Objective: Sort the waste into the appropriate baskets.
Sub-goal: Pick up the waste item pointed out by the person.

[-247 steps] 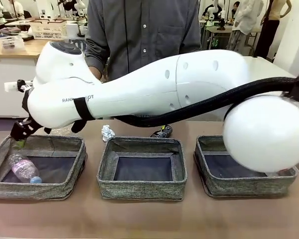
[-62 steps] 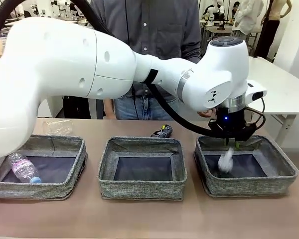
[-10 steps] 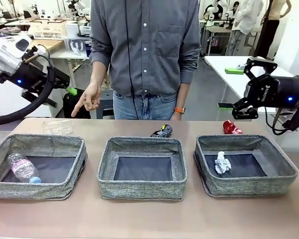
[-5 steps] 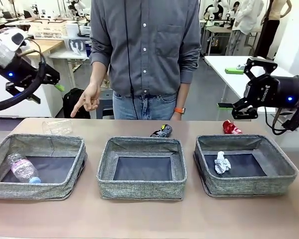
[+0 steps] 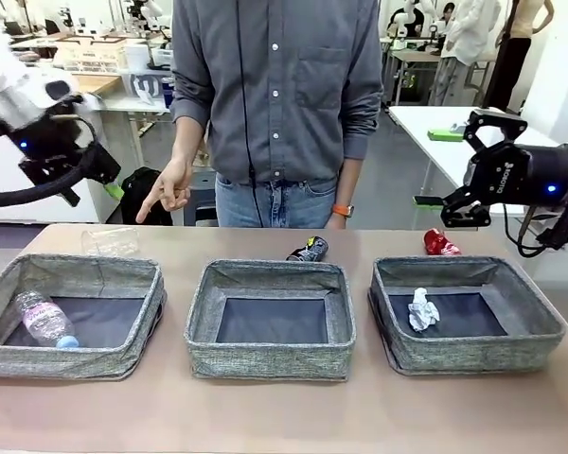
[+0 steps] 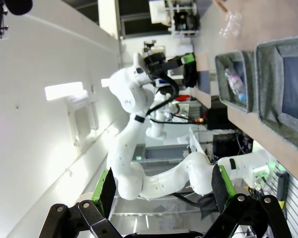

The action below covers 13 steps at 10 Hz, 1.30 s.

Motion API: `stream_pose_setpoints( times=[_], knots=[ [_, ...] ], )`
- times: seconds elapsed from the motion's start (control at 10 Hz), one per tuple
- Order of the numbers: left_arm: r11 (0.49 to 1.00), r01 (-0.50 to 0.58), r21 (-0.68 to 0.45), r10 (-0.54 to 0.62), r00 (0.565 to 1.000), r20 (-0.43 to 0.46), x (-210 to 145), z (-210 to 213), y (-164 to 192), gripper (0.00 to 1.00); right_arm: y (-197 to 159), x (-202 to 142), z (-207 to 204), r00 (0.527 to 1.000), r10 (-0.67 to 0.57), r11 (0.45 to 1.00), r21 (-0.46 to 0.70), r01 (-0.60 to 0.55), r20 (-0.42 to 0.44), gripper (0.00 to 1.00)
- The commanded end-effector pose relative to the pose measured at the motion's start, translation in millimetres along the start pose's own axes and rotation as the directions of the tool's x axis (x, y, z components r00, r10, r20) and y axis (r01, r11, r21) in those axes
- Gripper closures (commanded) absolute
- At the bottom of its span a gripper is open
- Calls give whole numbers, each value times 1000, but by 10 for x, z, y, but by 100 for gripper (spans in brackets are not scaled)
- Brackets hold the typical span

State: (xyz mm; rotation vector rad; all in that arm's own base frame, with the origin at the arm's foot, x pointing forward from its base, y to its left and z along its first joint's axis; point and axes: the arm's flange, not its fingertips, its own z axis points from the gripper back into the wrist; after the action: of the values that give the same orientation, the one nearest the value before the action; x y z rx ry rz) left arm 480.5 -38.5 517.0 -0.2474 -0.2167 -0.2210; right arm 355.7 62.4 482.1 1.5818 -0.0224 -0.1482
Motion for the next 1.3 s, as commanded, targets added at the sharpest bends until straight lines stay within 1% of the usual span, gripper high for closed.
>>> stream_pose_setpoints(
  times=[0.0, 0.1, 0.2, 0.3, 0.4, 0.5, 0.6, 0.7, 0.8, 1.0, 1.1, 1.2],
  knots=[
    [927, 352, 127, -308, 912, -272, 711, 52, 211, 0, 2, -12, -8, 1000, 2, 1000, -4, -2, -7, 0],
    [892, 432, 134, -377, 874, -308, 898, -110, 188, 0, 2, -12, -8, 1000, 2, 1000, -4, -2, -7, 0],
    [846, 494, 201, -415, 846, -335, 1028, -325, 193, 0, 2, -12, -8, 1000, 2, 1000, -4, -2, -7, 0],
    [791, 564, 238, -473, 810, -347, 1031, -544, 282, 0, 2, -12, -8, 1000, 2, 1000, -4, -2, -7, 0],
    [788, 586, 190, -517, 796, -315, 1013, -670, 352, 0, 2, -12, -8, 1000, 2, 1000, -4, -2, -7, 0],
    [798, 545, 257, -468, 829, -306, 1013, -797, 397, 0, 2, -12, -8, 1000, 2, 1000, -4, -2, -7, 0],
    [797, 528, 294, -432, 838, -334, 1010, -920, 472, 0, 2, -12, -8, 1000, 2, 1000, -4, -2, -7, 0],
    [798, 558, 228, -469, 812, -347, 985, -1015, 508, 0, 2, -12, -8, 1000, 2, 1000, -4, -2, -7, 0],
    [791, 576, 207, -484, 795, -365, 955, -1135, 509, 0, 2, -12, -8, 1000, 2, 1000, -4, -2, -7, 0],
    [786, 583, 204, -478, 783, -397, 965, -1366, 480, 0, 2, -12, -8, 1000, 2, 1000, -4, -2, -7, 0],
    [782, 597, 180, -491, 767, -413, 985, -1508, 459, 0, 2, -12, -8, 1000, 2, 1000, -4, -2, -7, 0],
    [786, 598, 156, -494, 759, -424, 1022, -1647, 465, 0, 2, -12, -8, 1000, 2, 1000, -4, -2, -7, 0]
  ],
)
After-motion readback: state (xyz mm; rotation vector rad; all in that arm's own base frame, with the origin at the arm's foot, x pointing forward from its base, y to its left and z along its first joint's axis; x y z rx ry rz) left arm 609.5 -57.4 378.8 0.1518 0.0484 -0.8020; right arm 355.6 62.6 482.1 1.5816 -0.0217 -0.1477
